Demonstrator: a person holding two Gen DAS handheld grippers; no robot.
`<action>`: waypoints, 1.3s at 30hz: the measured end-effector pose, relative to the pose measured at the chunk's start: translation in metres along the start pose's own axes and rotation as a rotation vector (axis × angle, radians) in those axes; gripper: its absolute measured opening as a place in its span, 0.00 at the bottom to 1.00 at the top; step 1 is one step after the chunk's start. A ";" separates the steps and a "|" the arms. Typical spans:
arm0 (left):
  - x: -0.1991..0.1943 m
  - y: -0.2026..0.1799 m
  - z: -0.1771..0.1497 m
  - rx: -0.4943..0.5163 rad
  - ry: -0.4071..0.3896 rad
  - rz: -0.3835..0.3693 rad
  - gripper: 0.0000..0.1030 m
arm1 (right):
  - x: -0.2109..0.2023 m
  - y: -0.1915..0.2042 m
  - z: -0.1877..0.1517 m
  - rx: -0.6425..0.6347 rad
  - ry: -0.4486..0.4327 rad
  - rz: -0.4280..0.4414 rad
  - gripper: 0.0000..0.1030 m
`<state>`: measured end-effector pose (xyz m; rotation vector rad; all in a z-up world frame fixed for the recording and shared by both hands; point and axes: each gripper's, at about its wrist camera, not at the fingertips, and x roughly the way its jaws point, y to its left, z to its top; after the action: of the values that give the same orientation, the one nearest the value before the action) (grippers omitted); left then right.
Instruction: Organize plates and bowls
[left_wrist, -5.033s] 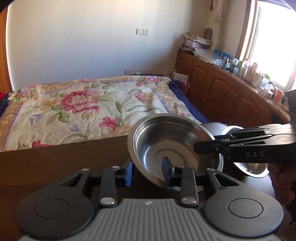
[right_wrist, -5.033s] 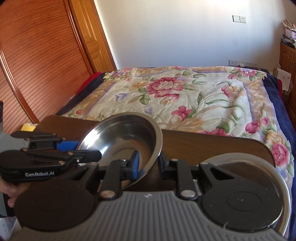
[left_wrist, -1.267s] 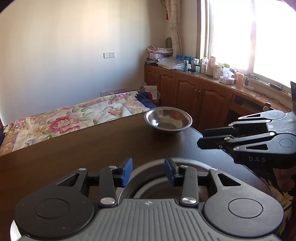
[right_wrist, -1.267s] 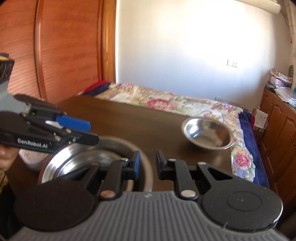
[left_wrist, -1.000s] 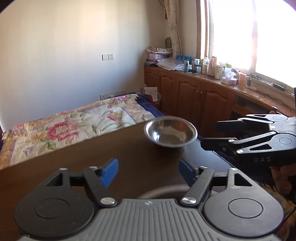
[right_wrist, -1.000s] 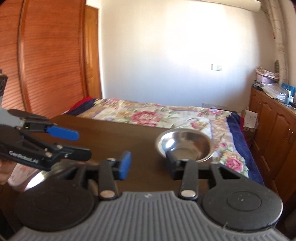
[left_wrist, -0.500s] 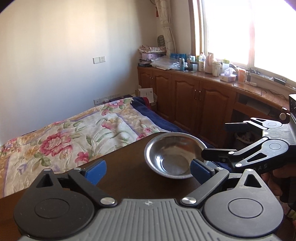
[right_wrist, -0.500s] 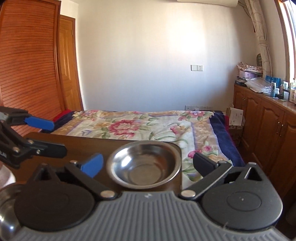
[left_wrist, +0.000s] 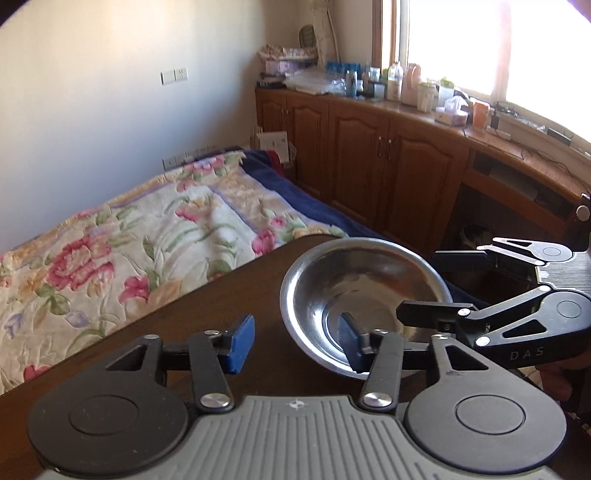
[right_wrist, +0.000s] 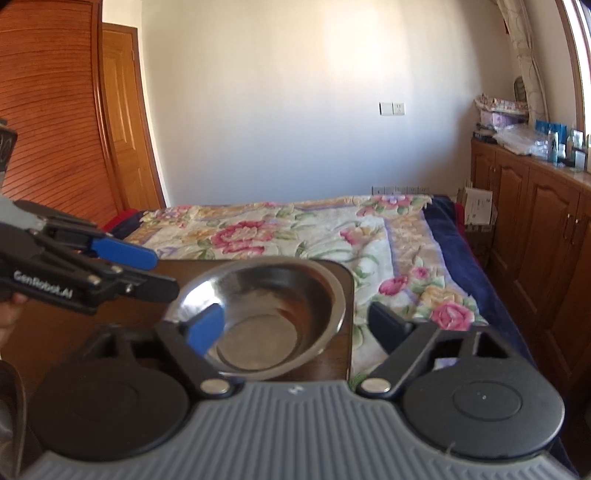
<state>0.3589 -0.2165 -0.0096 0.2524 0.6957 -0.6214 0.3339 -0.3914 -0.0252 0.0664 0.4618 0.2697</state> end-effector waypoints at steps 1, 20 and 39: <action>0.004 0.002 0.001 -0.007 0.016 -0.005 0.47 | 0.001 -0.001 -0.001 0.008 0.007 0.008 0.77; 0.023 0.008 0.004 -0.051 0.088 -0.019 0.19 | 0.003 -0.002 -0.002 0.081 0.065 0.069 0.45; 0.030 0.010 0.003 -0.042 0.107 -0.014 0.18 | 0.007 -0.003 -0.003 0.075 0.086 0.054 0.31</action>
<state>0.3841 -0.2234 -0.0272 0.2431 0.8135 -0.6093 0.3395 -0.3928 -0.0314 0.1413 0.5567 0.3091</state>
